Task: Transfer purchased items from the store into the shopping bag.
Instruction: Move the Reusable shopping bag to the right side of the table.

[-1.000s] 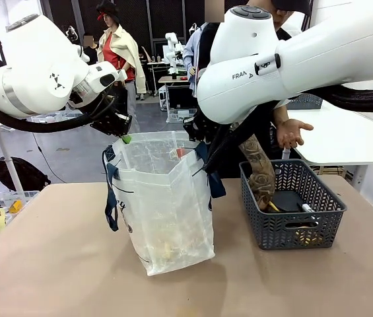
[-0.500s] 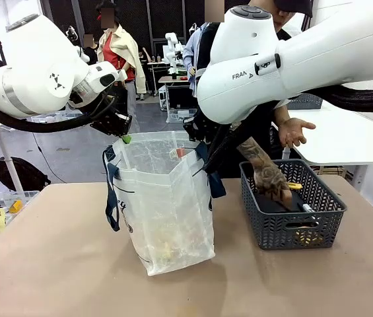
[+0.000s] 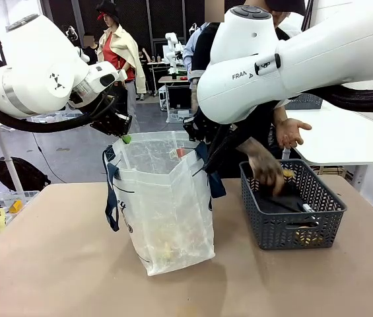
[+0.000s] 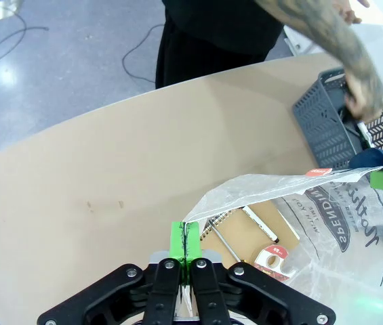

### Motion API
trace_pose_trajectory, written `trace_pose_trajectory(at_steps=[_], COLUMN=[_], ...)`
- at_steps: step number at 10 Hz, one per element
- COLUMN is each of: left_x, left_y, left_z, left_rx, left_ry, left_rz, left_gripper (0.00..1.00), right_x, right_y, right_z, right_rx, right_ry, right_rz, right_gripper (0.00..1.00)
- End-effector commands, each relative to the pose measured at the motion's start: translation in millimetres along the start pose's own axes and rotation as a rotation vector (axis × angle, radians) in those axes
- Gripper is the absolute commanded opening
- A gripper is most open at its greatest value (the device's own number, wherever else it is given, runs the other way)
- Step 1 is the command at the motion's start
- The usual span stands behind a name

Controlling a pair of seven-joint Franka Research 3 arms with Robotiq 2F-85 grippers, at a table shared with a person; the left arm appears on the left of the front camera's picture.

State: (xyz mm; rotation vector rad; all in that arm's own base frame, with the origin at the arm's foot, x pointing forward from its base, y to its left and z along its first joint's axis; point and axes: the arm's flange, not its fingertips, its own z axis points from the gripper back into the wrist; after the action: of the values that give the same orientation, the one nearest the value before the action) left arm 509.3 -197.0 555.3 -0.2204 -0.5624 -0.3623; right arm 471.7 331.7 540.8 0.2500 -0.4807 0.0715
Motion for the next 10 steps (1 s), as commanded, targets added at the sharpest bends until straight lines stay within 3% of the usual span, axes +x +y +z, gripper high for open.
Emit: trace_pose_trajectory(at_steps=[1, 10], left_x=[0.8, 0.8], left_y=[3.7, 3.7], left_z=[2.8, 2.8], left_rx=[0.012, 0.012], left_ry=[-0.004, -0.004], left_rz=[0.013, 0.013], left_gripper=[0.00, 0.00], right_x=[0.6, 0.6], right_y=[-1.8, -1.8], right_z=[1.3, 1.3], right_rx=[-0.004, -0.004], right_ry=[-0.001, -0.001], right_rz=[-0.002, -0.002], right_gripper=[0.00, 0.00])
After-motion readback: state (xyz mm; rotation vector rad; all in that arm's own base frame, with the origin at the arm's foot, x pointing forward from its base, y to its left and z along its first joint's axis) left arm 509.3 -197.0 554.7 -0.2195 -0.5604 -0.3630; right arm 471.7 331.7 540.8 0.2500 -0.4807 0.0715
